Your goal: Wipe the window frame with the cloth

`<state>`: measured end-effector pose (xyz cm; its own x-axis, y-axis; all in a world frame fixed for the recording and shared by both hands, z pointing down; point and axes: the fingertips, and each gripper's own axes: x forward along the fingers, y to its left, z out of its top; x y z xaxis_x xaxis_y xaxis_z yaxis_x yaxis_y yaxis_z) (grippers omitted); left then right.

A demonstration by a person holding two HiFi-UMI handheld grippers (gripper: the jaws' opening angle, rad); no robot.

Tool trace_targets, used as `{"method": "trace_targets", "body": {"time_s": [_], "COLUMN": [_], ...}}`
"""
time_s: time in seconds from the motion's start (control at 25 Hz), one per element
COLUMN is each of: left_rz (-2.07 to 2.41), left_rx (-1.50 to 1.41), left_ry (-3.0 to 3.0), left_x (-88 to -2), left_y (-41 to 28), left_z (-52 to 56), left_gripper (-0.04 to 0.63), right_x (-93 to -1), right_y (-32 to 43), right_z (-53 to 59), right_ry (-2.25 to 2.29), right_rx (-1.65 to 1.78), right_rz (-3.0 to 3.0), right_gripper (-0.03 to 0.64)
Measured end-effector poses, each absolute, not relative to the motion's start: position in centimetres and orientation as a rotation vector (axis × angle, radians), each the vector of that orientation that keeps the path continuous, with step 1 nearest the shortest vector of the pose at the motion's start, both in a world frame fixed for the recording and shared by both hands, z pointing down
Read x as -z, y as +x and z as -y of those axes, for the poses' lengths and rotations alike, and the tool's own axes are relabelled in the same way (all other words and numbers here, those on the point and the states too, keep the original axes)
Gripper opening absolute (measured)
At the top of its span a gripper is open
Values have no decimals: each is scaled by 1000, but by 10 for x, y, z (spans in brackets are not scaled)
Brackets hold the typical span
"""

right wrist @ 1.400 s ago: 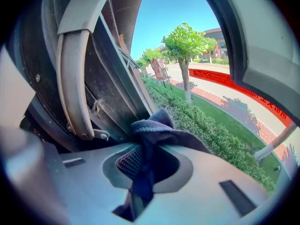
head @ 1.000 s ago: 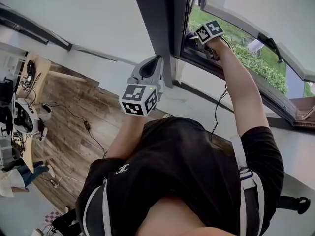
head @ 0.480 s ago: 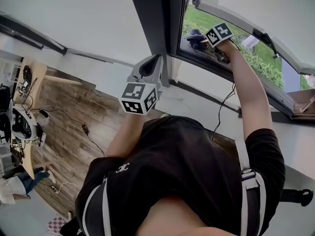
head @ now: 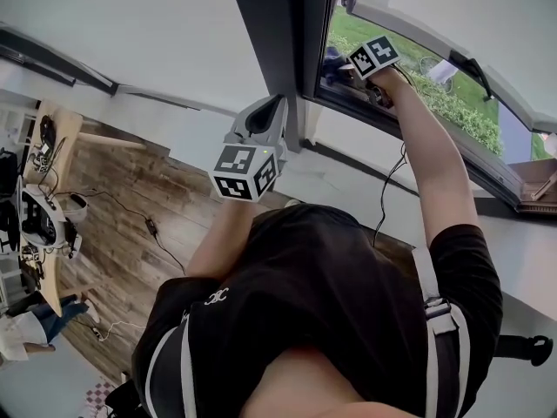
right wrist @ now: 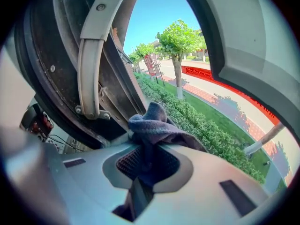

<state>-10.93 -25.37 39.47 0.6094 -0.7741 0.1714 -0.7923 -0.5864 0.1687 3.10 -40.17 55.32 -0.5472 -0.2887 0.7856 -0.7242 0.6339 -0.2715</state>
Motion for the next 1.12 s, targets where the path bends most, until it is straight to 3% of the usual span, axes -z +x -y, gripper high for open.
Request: {"method": "trace_targets", "body": {"time_s": [0.44, 1.12], "left_rz": [1383, 1273], "left_rx": [-120, -95], "left_ry": [2550, 2606], "left_x": [-395, -393], "left_y": [-136, -106], "left_z": [261, 259], "left_gripper": [9, 9], "right_x": [-548, -561], "right_y": [-10, 50], "right_z": [422, 393], "right_ry": [716, 711], "right_rx": [-655, -782], "right_rz": [2233, 2005], "right_gripper": [52, 46]}}
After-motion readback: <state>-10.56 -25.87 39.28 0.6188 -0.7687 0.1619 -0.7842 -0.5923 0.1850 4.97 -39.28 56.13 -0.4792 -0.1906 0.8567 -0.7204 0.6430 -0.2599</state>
